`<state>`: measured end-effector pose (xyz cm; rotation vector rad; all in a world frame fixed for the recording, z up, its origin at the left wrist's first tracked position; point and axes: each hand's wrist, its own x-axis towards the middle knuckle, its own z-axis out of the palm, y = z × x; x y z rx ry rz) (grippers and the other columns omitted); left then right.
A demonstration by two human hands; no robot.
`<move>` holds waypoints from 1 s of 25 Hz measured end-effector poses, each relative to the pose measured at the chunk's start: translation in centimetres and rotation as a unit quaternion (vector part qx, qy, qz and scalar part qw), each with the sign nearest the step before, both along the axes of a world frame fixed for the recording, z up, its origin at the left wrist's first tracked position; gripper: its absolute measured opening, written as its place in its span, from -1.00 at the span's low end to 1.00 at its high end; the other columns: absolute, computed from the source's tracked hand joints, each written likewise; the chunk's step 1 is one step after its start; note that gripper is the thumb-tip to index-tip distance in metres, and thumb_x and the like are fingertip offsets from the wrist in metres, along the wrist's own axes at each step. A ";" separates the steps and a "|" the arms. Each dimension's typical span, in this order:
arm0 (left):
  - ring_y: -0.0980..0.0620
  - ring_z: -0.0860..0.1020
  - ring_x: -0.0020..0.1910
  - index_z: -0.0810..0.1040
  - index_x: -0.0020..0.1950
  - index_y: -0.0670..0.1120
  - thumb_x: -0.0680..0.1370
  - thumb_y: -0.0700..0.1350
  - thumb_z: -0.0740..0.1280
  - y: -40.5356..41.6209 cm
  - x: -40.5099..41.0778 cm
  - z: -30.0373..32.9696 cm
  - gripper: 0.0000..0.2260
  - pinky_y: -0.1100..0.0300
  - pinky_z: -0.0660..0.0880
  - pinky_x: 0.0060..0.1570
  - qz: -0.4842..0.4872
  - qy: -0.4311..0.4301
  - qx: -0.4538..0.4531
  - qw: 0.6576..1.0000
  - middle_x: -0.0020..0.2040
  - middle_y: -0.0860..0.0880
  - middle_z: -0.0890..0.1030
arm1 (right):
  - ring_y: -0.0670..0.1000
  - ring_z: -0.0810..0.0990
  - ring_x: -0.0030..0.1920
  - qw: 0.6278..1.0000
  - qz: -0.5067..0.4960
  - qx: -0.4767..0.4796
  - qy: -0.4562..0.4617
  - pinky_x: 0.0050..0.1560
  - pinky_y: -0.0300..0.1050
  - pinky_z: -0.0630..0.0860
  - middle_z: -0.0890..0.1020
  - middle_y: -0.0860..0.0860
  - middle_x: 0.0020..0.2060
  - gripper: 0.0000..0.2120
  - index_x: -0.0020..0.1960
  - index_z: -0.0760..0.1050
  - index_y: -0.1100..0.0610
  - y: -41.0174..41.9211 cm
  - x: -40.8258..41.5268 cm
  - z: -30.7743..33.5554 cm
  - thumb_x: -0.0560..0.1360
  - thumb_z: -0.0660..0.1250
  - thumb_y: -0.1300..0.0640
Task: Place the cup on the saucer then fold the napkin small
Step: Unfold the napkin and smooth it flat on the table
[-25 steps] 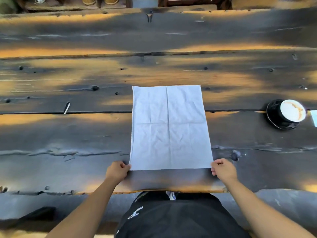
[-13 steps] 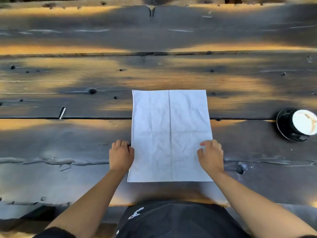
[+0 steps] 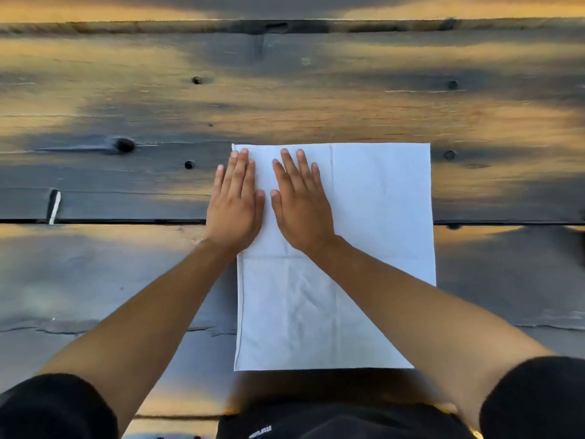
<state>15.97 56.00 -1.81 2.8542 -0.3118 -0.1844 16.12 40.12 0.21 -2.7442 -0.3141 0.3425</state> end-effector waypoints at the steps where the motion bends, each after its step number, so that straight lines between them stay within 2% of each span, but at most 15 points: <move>1: -0.19 0.11 0.63 0.21 0.57 -0.31 0.70 -0.07 0.08 0.0 0.5 -0.5 -0.51 -0.16 0.04 0.59 -0.005 0.003 0.009 1.000 0.62 -0.25 0.17 | 0.17 0.02 0.63 1.000 0.008 -0.006 0.001 0.60 0.17 -0.03 0.15 0.11 0.61 -0.49 0.61 0.16 0.16 0.9 0.9 -0.5 0.68 0.03 0.04; 5: -0.11 -0.03 0.65 0.04 0.64 -0.23 0.71 -0.07 -0.03 0.0 1.1 -1.7 -0.49 -0.13 -0.03 0.60 0.016 0.019 0.056 0.998 0.66 -0.18 0.04 | 0.13 -0.03 0.63 0.999 0.038 -0.026 0.006 0.61 0.13 -0.07 0.09 0.08 0.63 -0.47 0.63 0.07 0.15 3.2 2.3 -2.0 0.69 -0.14 0.02; 8: -0.10 -0.06 0.66 -0.02 0.64 -0.22 0.69 -0.02 -0.13 0.1 1.2 -1.9 -0.46 -0.14 -0.04 0.60 0.013 0.023 0.072 0.997 0.67 -0.16 -0.01 | 0.12 0.03 0.63 0.999 0.030 -0.033 -0.018 0.60 0.14 -0.01 0.13 0.09 0.62 -0.46 0.62 0.11 0.16 2.9 2.1 -2.8 0.69 -0.12 -0.01; 11: -0.12 -0.08 0.66 -0.04 0.64 -0.23 0.68 0.06 -0.13 0.0 1.3 -1.9 -0.41 -0.17 -0.04 0.60 0.007 0.020 0.090 0.996 0.67 -0.19 -0.03 | 0.11 0.09 0.62 0.997 0.030 -0.051 -0.046 0.58 0.17 0.03 0.17 0.08 0.61 -0.41 0.62 0.13 0.14 1.0 2.1 -3.3 0.67 -0.07 -0.11; 15: -0.13 -0.10 0.66 -0.06 0.64 -0.24 0.67 0.13 -0.08 0.2 1.3 -2.0 -0.36 -0.18 -0.05 0.60 0.003 0.023 0.089 0.996 0.67 -0.19 -0.05 | 0.11 0.07 0.62 0.995 0.009 -0.080 -0.055 0.59 0.19 0.01 0.13 0.07 0.62 -0.35 0.63 0.07 0.13 -5.6 2.0 -3.9 0.65 -0.03 -0.20; 20: -0.12 -0.12 0.66 -0.08 0.64 -0.23 0.67 0.14 -0.08 0.1 1.3 -2.0 -0.35 -0.18 -0.08 0.60 0.002 0.026 0.084 0.996 0.67 -0.18 -0.07 | 0.15 -0.05 0.63 0.990 -0.060 -0.126 -0.028 0.60 0.18 -0.06 0.02 0.08 0.64 -0.35 0.64 -0.04 0.08 -17.8 1.4 -4.0 0.66 -0.14 -0.24; 25: -0.10 -0.13 0.66 -0.07 0.64 -0.21 0.67 0.16 -0.07 0.2 1.4 -2.0 -0.34 -0.17 -0.07 0.60 0.001 0.029 0.084 0.996 0.67 -0.16 -0.08 | 0.16 -0.12 0.63 0.988 -0.080 -0.132 0.005 0.60 0.19 -0.10 -0.05 0.11 0.64 -0.33 0.65 -0.08 0.13 -19.8 1.6 -3.0 0.65 -0.12 -0.20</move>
